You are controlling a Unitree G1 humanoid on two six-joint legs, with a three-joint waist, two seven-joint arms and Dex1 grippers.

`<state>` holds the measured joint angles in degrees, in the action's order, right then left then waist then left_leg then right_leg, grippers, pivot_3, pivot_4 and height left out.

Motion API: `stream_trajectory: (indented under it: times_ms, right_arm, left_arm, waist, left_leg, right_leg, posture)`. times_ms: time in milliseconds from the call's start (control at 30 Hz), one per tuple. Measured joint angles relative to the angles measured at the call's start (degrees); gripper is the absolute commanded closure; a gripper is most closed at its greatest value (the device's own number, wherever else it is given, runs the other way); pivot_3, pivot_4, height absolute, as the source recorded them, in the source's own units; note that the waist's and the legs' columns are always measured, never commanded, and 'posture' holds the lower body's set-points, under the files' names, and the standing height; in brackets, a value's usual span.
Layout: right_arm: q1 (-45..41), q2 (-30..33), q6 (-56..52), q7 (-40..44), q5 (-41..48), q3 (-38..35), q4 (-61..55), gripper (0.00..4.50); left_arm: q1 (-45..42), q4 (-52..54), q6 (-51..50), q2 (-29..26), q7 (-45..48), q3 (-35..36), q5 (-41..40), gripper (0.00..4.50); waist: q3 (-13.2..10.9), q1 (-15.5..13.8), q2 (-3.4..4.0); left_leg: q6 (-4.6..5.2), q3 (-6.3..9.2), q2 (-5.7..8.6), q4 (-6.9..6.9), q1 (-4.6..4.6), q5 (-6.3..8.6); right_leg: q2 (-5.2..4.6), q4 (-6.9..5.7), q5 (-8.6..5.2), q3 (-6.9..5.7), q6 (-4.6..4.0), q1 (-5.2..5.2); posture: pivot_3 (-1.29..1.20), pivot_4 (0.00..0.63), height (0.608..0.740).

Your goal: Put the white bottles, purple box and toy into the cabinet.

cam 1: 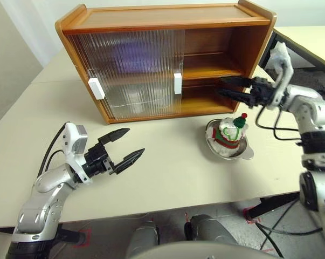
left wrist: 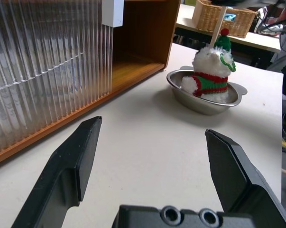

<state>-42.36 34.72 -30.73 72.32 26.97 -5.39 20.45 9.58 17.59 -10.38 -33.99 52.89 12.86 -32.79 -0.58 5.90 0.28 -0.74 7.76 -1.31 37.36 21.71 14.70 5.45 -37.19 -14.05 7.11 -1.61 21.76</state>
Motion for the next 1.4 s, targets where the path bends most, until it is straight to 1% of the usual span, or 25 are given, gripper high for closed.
stream_trajectory:
  times_ms: [167,233,367,533,667,767,900,967,1133,1400]
  right_arm:
    - [10.6,10.7,-6.5,4.3,1.7,-0.2,-4.6,0.03]
    - [13.0,12.9,-7.2,4.9,1.9,-0.6,-5.4,0.03]
    - [16.4,15.3,-8.1,4.8,2.3,-1.4,-7.4,0.03]
    - [20.5,16.3,-10.0,4.5,2.7,-2.1,-9.9,0.03]
    - [24.1,19.5,-9.3,5.3,1.0,0.3,-12.1,0.03]
    - [24.8,19.1,-8.6,4.9,0.2,1.3,-13.5,0.03]
    - [24.5,15.2,-6.3,2.2,-0.5,2.6,-15.5,0.03]
    - [24.4,14.8,-5.4,1.2,-1.3,3.4,-15.5,0.03]
    - [23.9,11.7,-5.9,-0.9,-0.5,3.7,-18.0,0.03]
    - [24.1,8.6,-6.0,-3.9,-0.1,4.2,-19.9,0.03]
  left_arm:
    - [0.2,-0.1,0.2,-0.2,0.5,-0.1,0.0,0.00]
    - [0.2,-0.2,0.2,-0.5,0.8,-0.1,0.0,0.00]
    - [-0.1,-0.3,0.2,-1.0,1.3,-0.1,-0.1,0.00]
    - [-1.0,-0.6,-0.1,-1.3,1.5,-0.1,-0.1,0.00]
    - [-0.9,-0.6,-0.2,-1.5,1.8,-0.1,-0.2,0.00]
    - [-0.9,-0.6,-0.2,-1.5,1.9,-0.1,-0.2,0.00]
    - [-1.1,-0.6,-0.3,-1.5,1.9,-0.1,-0.1,0.00]
    - [-1.5,-0.6,-0.4,-1.5,1.9,-0.1,-0.1,0.00]
    - [-1.5,-0.6,-0.6,-1.6,1.9,-0.1,-0.2,0.00]
    - [-2.3,-1.8,-0.8,-2.4,2.0,-0.1,-0.2,0.00]
  waist:
    - [0.0,-0.2,0.00]
    - [-0.1,0.0,-0.01]
    - [-0.1,0.9,-0.13]
    - [-0.2,1.4,-0.12]
    - [-0.2,1.5,-0.11]
    - [-0.2,1.7,-0.11]
    - [-0.3,2.1,-0.16]
    - [-0.3,2.1,-0.15]
    - [-0.3,2.1,-0.17]
    - [-0.3,2.2,-0.18]
  left_leg:
    - [-0.02,0.00,0.06,0.34,0.01,0.01]
    - [-0.03,-0.06,0.09,0.38,0.01,0.02]
    - [-0.07,-0.11,0.06,0.37,0.05,0.05]
    - [-0.08,-0.06,0.07,0.37,0.02,0.06]
    - [-0.15,-0.09,0.08,0.35,0.15,0.12]
    - [-0.16,-0.19,0.09,0.30,0.16,0.18]
    - [-0.15,-0.20,0.07,0.30,0.15,0.19]
    - [-0.15,-0.16,0.08,0.30,0.16,0.19]
    - [-0.14,-0.11,0.08,0.29,0.16,0.20]
    - [-0.13,0.24,0.09,0.30,0.17,0.20]
  right_leg:
    - [-0.11,-0.02,-0.10,0.04,0.22,-0.21]
    - [-0.14,-0.02,-0.10,0.06,0.24,-0.23]
    - [-0.14,-0.01,-0.11,0.08,0.26,-0.37]
    - [-0.15,-0.01,-0.14,0.07,0.30,-0.24]
    - [-0.16,0.00,-0.24,0.08,0.35,-0.06]
    - [-0.16,0.00,-0.29,0.10,0.37,0.00]
    - [-0.11,0.00,-0.29,0.09,0.38,0.01]
    - [-0.14,0.00,-0.29,0.11,0.38,0.01]
    - [-0.14,0.00,-0.31,0.12,0.41,0.01]
    - [-0.14,0.00,-0.31,0.14,0.42,0.00]
  posture:
    - [-0.17,0.025,0.740]
    - [-0.18,0.025,0.740]
    - [-0.18,0.027,0.740]
    - [-0.19,0.031,0.740]
    - [-0.19,0.033,0.740]
    - [-0.19,0.033,0.740]
    - [-0.19,0.030,0.740]
    - [-0.20,0.030,0.740]
    - [-0.20,0.028,0.740]
    - [-0.20,0.023,0.740]
